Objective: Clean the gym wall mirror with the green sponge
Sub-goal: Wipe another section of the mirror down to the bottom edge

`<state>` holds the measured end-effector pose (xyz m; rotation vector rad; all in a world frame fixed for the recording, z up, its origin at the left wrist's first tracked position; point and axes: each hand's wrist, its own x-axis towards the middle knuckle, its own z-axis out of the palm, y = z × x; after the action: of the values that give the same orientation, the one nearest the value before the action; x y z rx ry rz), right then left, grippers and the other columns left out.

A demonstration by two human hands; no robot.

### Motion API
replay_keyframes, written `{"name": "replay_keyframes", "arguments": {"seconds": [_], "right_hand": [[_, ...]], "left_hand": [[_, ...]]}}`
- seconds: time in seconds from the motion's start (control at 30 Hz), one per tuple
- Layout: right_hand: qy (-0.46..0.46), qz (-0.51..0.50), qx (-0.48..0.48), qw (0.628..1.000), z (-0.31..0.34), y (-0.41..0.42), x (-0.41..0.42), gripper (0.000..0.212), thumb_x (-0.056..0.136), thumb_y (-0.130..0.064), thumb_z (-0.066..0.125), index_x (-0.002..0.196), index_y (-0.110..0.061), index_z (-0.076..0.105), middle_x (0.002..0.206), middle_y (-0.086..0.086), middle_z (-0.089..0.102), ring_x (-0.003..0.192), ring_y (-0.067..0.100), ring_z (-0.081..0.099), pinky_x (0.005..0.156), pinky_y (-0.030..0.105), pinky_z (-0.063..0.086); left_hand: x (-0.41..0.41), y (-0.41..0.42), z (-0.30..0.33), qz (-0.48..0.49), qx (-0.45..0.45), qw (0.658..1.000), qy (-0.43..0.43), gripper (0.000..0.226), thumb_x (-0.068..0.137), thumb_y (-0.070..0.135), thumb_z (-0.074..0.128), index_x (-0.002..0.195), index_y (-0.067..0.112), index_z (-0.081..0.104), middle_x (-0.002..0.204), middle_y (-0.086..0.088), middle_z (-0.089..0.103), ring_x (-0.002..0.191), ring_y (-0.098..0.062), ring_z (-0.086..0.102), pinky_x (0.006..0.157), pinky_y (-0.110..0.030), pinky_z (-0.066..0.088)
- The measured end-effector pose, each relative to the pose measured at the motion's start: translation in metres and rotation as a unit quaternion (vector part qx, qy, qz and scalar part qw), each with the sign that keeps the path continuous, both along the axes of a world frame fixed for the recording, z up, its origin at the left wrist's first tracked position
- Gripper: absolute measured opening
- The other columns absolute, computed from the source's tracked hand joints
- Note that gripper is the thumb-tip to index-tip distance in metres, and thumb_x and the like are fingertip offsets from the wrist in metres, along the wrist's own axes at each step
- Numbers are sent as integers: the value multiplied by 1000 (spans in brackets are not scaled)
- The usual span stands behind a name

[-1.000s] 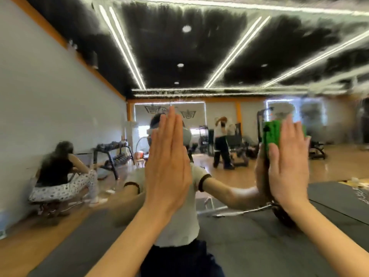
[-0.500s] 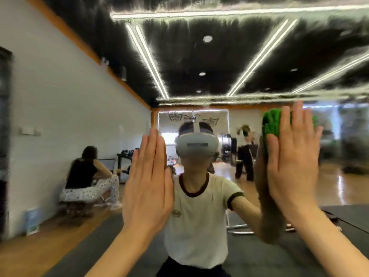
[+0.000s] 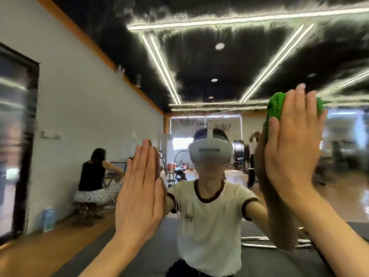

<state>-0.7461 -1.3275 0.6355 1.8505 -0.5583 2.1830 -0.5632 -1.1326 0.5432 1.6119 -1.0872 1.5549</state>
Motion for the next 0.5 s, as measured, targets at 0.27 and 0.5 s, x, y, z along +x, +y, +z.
{"name": "replay_keyframes", "arguments": {"seconds": [0.27,0.5], "right_hand": [[161,-4,-232,959,35,74,78,62,96,-5,51,155,-11,33,158,12,39,148,29,31,124,49,16],[104,1,-53,993,81,-24,-29,55,105,-27,28,154,-3,35,163,17,28,152,36,19,122,53,11]], "left_hand": [[-3,5,1,-3,19,999,27,59,107,29,25,161,11,9,171,1,3,157,-17,7,126,-28,-2],[-39,-25,14,-50,60,997,-15,64,106,25,28,163,19,-1,171,4,-2,157,-16,2,126,-32,-1]]}}
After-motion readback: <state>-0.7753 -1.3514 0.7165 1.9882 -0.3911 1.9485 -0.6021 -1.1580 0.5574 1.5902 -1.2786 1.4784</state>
